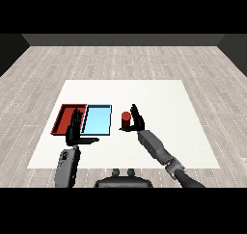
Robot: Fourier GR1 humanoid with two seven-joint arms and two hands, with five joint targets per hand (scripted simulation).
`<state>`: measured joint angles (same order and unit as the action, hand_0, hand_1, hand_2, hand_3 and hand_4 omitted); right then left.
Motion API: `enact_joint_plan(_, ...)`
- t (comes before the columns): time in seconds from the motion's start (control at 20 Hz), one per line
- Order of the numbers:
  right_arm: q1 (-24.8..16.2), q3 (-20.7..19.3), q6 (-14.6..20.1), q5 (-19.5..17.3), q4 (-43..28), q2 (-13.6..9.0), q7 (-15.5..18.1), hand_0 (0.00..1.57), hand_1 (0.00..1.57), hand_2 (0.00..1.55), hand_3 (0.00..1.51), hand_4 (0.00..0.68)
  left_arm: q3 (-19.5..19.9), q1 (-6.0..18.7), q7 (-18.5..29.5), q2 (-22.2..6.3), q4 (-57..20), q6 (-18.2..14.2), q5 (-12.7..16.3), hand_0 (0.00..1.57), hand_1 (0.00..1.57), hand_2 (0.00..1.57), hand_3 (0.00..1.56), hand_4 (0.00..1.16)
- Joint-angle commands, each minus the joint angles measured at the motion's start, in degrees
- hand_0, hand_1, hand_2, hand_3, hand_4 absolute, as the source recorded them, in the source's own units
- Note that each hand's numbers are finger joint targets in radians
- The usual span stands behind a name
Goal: Pick the red can and put it in the red box
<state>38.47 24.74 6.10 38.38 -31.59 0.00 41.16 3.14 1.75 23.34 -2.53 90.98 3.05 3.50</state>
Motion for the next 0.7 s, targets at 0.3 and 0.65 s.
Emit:
enact_joint_plan(0.3, 1.91, 10.23, 2.9, 10.51, -0.9, 0.0, 1.08, 0.0, 0.0, 0.0, 0.0, 0.0, -0.57, 1.72, 1.37, 0.96, -2.35, -1.9, -2.2, 0.0, 0.0, 0.0, 0.0, 0.0)
enact_joint_plan(0.65, 4.78, 10.64, 5.35, 10.69, 0.85, 0.0, -0.28, 0.0, 0.0, 0.0, 0.0, 0.0, 0.6, -4.51, 1.71, -0.65, 1.62, 1.57, 0.74, 0.0, 0.0, 0.0, 0.0, 0.0)
